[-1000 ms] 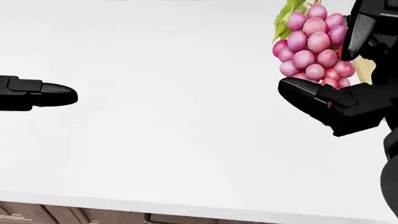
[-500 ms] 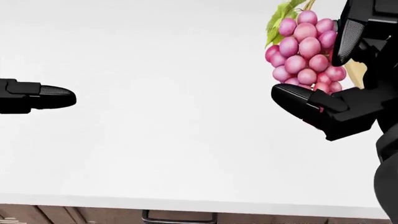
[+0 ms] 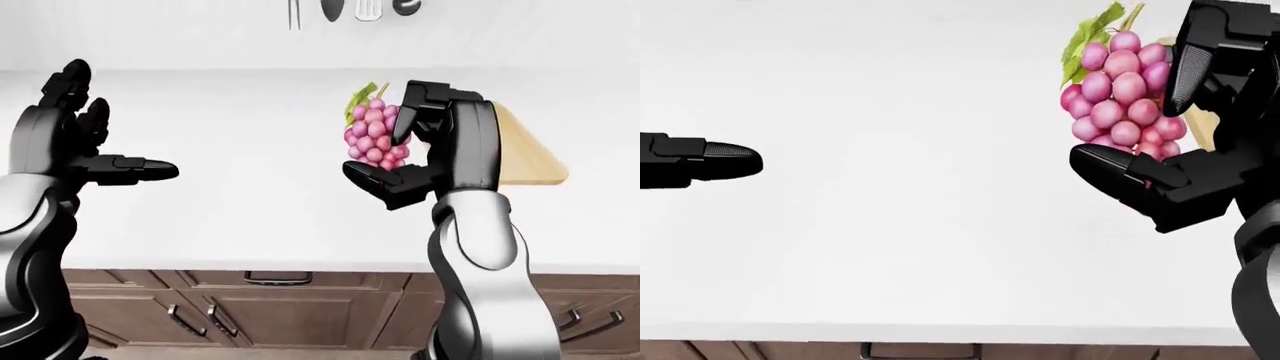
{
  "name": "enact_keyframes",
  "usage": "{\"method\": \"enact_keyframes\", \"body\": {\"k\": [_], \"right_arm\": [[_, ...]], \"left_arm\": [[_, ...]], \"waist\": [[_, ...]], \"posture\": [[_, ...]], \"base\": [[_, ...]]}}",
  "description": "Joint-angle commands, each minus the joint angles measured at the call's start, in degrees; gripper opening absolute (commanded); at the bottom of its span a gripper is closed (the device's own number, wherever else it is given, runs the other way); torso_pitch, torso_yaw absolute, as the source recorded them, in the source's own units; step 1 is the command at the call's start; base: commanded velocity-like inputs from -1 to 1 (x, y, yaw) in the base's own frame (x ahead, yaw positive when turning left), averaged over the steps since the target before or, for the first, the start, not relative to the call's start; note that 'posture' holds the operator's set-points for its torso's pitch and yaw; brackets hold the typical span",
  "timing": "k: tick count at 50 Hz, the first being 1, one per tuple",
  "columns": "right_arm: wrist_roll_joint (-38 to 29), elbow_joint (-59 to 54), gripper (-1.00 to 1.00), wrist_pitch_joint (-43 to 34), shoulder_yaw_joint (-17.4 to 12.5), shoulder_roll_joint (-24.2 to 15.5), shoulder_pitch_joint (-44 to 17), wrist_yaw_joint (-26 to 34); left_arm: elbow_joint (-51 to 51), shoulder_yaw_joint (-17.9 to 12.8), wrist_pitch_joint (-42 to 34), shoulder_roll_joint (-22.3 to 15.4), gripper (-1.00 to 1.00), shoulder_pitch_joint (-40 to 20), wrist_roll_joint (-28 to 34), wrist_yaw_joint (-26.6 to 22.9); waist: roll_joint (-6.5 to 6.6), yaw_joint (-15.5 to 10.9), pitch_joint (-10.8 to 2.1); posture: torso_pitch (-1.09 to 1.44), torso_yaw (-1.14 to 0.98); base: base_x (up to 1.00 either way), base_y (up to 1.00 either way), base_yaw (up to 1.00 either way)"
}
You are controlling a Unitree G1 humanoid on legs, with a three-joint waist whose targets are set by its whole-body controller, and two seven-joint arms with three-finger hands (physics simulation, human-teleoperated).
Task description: Place the mushroom and the grape on separate cutting boards.
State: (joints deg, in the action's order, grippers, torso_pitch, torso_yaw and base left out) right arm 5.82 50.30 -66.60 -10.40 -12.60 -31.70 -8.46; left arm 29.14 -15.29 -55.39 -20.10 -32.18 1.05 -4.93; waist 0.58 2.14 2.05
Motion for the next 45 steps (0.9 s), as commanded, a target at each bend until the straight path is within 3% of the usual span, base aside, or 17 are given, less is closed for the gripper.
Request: {"method": "enact_keyframes", "body": {"k": [1, 4, 6, 10, 12, 13, 15, 24, 27, 28, 30, 32, 36, 38, 39, 40, 45], "right_arm": [[-0.6, 1.6, -1.0, 3.6, -0.5, -0.3, -1.7, -0.4], [-0.8, 1.7, -1.0, 3.7, -0.5, -0.3, -1.6, -0.2], [-1.1, 1.3, -1.0, 4.3, -0.5, -0.3, -1.2, 0.0], [-1.6, 1.4, -1.0, 4.4, -0.3, -0.2, -1.1, 0.1], [-1.7, 1.5, -1.0, 4.3, -0.2, -0.1, -1.1, 0.3], [-1.8, 1.5, -1.0, 4.4, -0.2, 0.0, -1.0, 0.4], [-2.0, 1.5, -1.0, 4.5, -0.1, 0.1, -1.0, 0.4], [-3.2, 1.5, -1.0, 5.1, 0.7, 0.4, -0.4, 1.0], [-3.5, 1.7, -1.0, 5.2, 0.7, 0.6, -0.2, 1.3], [-3.7, 1.9, -1.0, 5.1, 0.8, 0.6, 0.0, 1.4], [-3.9, 1.8, -1.0, 5.1, 0.8, 0.8, 0.1, 1.6], [-4.2, 1.7, -1.0, 5.2, 0.9, 0.8, 0.1, 1.8], [-4.5, 1.8, -1.0, 5.0, 1.0, 1.0, 0.1, 2.1], [-4.7, 1.7, -1.0, 5.3, 1.1, 1.0, 0.2, 2.3], [-4.8, 1.6, -1.0, 5.3, 1.0, 1.1, 0.1, 2.4], [-4.9, 1.7, -1.0, 5.0, 1.0, 1.1, -0.1, 2.4], [-5.1, 1.5, -1.0, 4.9, 0.9, 1.2, -0.4, 2.6]], "left_arm": [[2.0, -0.3, 1.7, -1.0, 1.0, -2.0, -0.1, 0.6], [2.2, -0.2, 1.5, -1.0, 1.0, -2.0, -0.2, 0.8], [2.1, 0.0, 1.5, -0.9, 1.0, -2.1, -0.2, 0.8], [2.2, 0.1, 1.4, -1.0, 1.0, -2.0, -0.1, 0.8], [2.3, -0.1, 1.6, -0.8, 1.0, -1.8, -0.1, 0.9], [2.2, -0.1, 1.6, -0.9, 1.0, -1.7, -0.1, 0.9], [2.3, -0.1, 1.7, -0.8, 1.0, -1.6, -0.1, 0.9], [2.2, -0.2, 1.9, -0.8, 1.0, -1.3, -0.2, 1.1], [2.3, -0.3, 1.9, -0.8, 1.0, -1.3, -0.2, 1.1], [2.6, -0.2, 1.8, -0.8, 1.0, -1.1, -0.2, 1.0], [3.0, -0.3, 1.6, -0.7, 1.0, -0.8, -0.2, 1.0], [3.1, -0.2, 1.6, -0.5, 1.0, -0.6, -0.2, 1.1], [4.2, -0.1, 0.6, -0.4, 1.0, -0.6, -0.3, 1.0], [6.3, -0.1, -0.5, -0.3, 1.0, 0.0, -0.6, 0.7], [6.9, -0.3, -1.0, -0.2, 1.0, 0.0, -0.7, 0.6], [9.1, -0.7, -2.7, -0.5, 1.0, -0.2, -1.0, 0.2], [19.8, -2.0, -11.3, -1.7, 1.0, -1.3, -1.8, -0.7]], "waist": [[-0.3, -0.1, -1.6], [-2.23, -0.3, -2.21], [-1.95, -0.4, -2.36], [0.8, 0.2, -0.94], [4.07, 0.6, -1.67], [4.45, 1.1, -2.64], [4.0, 0.6, -0.97], [-1.24, 1.3, -1.02], [-3.74, 1.2, -1.58], [-1.76, 1.7, -1.48], [-3.33, 0.9, -2.07], [-2.35, 0.6, -2.37], [1.02, 0.6, -0.85], [5.51, 0.6, -1.77], [3.3, 0.3, -1.67], [4.02, 0.5, -1.51], [1.16, 0.1, -1.39]], "posture": [[0.0, -0.09], [0.0, -0.09], [0.0, -0.09], [0.0, -0.09], [0.0, -0.09], [0.0, -0.09], [0.0, -0.09], [0.0, -0.09], [0.0, -0.09], [0.0, -0.09], [0.0, -0.09], [0.0, -0.09], [0.0, -0.09], [0.0, -0.09], [0.0, -0.09], [0.0, -0.09], [0.0, -0.09]], "base": [[0.0, 0.2, 0.0], [0.0, 0.35, 0.0], [0.0, 0.37, 0.0], [0.0, 0.36, 0.0], [0.0, 0.36, 0.0], [0.0, 0.34, 0.0], [0.0, 0.37, 0.0], [0.0, 0.32, 0.0], [0.0, 0.24, 0.0], [0.0, 0.24, 0.0], [0.0, 0.21, 0.0], [0.0, 0.17, 0.0], [0.0, 0.17, 0.0], [-0.02, 0.16, 0.0], [-0.05, 0.16, 0.0], [-0.05, 0.16, 0.0], [-0.04, 0.17, 0.0]]}}
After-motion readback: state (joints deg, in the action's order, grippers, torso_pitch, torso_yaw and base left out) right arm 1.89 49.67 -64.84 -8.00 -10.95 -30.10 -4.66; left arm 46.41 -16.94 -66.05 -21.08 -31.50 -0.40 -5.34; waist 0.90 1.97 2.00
